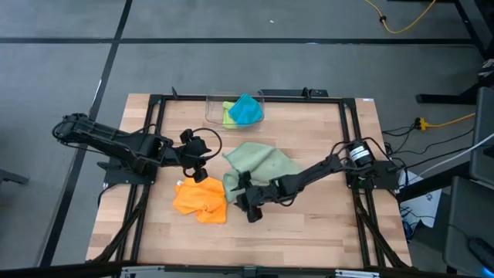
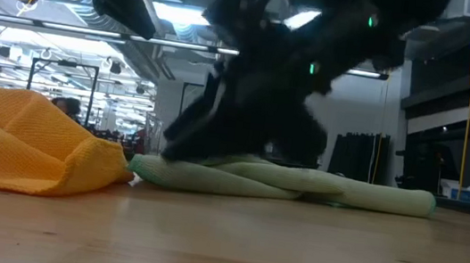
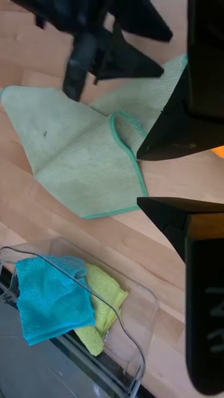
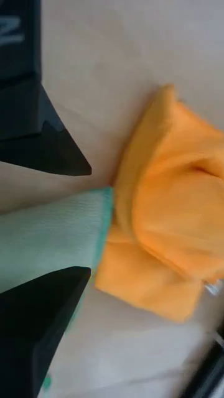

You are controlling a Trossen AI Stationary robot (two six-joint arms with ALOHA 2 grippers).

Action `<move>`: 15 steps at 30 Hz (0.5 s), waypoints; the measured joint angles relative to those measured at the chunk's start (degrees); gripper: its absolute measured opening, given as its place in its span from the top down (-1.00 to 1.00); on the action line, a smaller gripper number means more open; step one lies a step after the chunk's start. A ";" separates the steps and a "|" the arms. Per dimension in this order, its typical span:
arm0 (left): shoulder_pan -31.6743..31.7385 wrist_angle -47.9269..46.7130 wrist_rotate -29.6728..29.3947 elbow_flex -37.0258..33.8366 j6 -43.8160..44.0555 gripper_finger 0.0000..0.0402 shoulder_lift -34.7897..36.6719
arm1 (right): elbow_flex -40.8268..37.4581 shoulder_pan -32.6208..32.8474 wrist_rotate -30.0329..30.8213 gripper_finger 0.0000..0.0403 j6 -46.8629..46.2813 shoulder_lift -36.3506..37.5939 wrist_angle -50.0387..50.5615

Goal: Fold microfiber towels
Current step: Fold the green towel

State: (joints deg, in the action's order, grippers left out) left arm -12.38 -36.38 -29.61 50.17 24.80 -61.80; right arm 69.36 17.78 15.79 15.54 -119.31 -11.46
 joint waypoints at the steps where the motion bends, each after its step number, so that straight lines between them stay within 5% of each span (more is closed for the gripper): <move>1: 0.00 0.00 0.00 0.00 0.00 0.52 0.00 | 0.00 0.04 1.03 -0.26 0.01 -0.84 -0.65; 12: 0.00 -0.02 0.02 0.00 0.04 0.52 -0.01 | 8.08 1.70 5.60 -0.26 0.15 -9.40 -1.91; 15: 0.00 -0.04 0.02 0.00 0.14 0.52 -0.02 | 9.55 1.68 11.31 -0.26 -0.30 -10.72 -1.39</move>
State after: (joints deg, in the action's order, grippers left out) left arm -12.38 -36.42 -29.58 50.17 24.94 -61.82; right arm 78.91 19.46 27.10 15.24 -130.03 -12.84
